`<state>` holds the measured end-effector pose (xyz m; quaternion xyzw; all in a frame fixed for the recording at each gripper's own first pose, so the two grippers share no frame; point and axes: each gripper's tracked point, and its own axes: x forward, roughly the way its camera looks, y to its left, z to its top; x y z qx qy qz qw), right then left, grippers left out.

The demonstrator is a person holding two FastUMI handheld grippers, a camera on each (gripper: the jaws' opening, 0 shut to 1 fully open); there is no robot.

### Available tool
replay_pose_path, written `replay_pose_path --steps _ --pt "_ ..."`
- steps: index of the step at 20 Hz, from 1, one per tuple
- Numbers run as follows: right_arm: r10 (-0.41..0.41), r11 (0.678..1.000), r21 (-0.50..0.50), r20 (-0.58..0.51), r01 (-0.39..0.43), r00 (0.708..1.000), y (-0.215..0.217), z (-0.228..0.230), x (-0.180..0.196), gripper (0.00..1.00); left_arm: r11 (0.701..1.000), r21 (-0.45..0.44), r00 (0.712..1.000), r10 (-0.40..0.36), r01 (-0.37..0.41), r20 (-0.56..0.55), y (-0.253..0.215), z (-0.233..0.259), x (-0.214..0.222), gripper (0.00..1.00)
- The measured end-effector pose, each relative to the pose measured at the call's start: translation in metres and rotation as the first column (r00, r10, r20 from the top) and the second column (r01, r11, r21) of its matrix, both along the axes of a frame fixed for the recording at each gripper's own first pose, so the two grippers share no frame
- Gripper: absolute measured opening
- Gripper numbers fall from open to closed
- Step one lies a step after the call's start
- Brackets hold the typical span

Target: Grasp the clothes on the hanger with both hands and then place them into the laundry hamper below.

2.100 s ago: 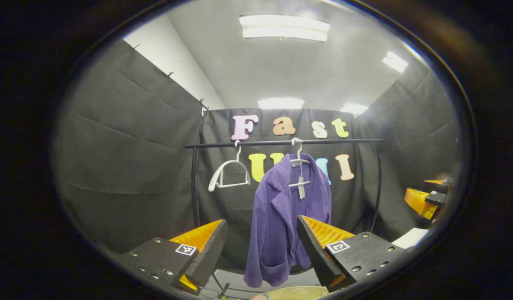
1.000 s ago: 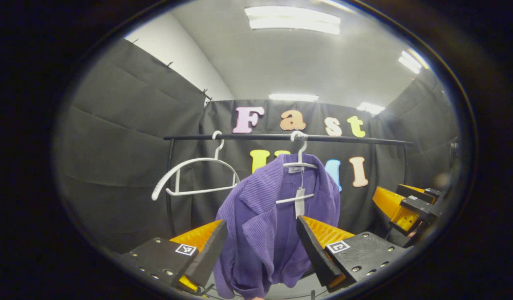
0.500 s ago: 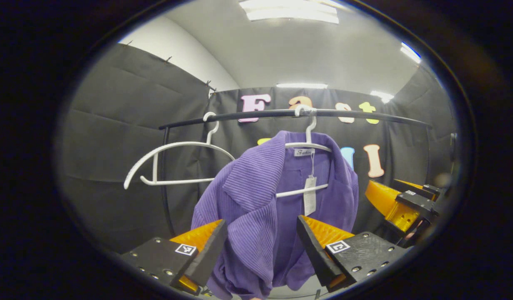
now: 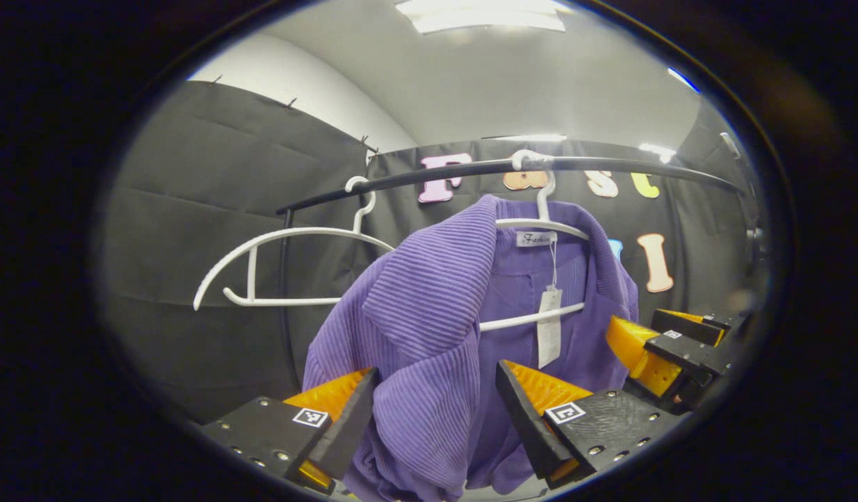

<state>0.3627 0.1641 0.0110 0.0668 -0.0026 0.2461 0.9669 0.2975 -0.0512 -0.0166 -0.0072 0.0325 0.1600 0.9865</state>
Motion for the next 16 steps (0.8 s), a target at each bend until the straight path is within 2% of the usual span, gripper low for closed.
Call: replay_pose_path --steps 1,2,3,4,7,8,9,10,11,13,14,15,16 --pt "0.014 1.0 0.011 -0.015 -0.014 1.0 0.005 -0.004 0.002 0.94 1.0 0.004 1.0 0.012 -0.012 -0.002 0.0 -0.002 0.002 0.96" --pt "0.027 0.999 0.024 -0.026 -0.026 0.999 0.011 -0.007 0.003 0.94 1.0 0.003 1.0 0.02 -0.02 0.0 0.001 -0.003 0.004 0.96" --pt "0.035 0.999 0.032 -0.036 -0.034 0.999 0.016 -0.01 0.005 0.94 1.0 0.001 0.999 0.031 -0.031 0.011 0.001 -0.003 0.006 1.0" --pt "0.039 0.999 0.026 -0.047 -0.038 0.998 0.021 -0.015 0.008 0.94 0.999 -0.004 0.999 0.042 -0.042 0.02 0.002 -0.002 0.007 0.96" --pt "0.007 0.999 -0.036 -0.065 -0.01 0.998 0.028 -0.034 0.02 0.94 0.997 -0.001 0.997 0.072 -0.072 0.029 0.005 -0.003 0.01 1.0" --pt "-0.006 0.999 -0.054 -0.073 0.002 0.997 0.03 -0.041 0.023 0.94 0.997 0.009 0.996 0.081 -0.082 0.025 0.007 -0.004 0.011 0.96" --pt "-0.022 0.998 -0.064 -0.082 0.017 0.996 0.03 -0.045 0.025 0.94 0.996 0.02 0.996 0.092 -0.092 0.018 0.008 -0.006 0.01 1.0" --pt "-0.041 0.997 -0.068 -0.08 0.036 0.996 0.031 -0.048 0.028 0.94 0.994 0.028 0.994 0.105 -0.105 0.014 0.01 -0.008 0.011 1.0" --pt "-0.057 0.996 -0.068 -0.078 0.051 0.995 0.033 -0.05 0.03 0.94 0.993 0.03 0.993 0.117 -0.117 0.01 0.012 -0.01 0.012 0.96" --pt "-0.071 0.996 -0.06 -0.065 0.067 0.995 0.035 -0.049 0.032 0.94 0.99 0.025 0.991 0.135 -0.135 0.004 0.016 -0.013 0.01 0.96" --pt "-0.07 0.996 -0.058 -0.062 0.066 0.996 0.036 -0.049 0.033 0.89 0.99 0.023 0.99 0.141 -0.141 0.001 0.017 -0.015 0.01 1.0" --pt "-0.069 0.996 -0.062 -0.055 0.066 0.996 0.035 -0.048 0.034 0.65 0.989 0.025 0.989 0.148 -0.147 0.0 0.021 -0.014 0.012 0.89" --pt "-0.08 0.995 -0.071 -0.035 0.077 0.996 0.032 -0.044 0.035 0.54 0.988 0.024 0.989 0.15 -0.15 0.0 0.024 -0.014 0.011 0.78"
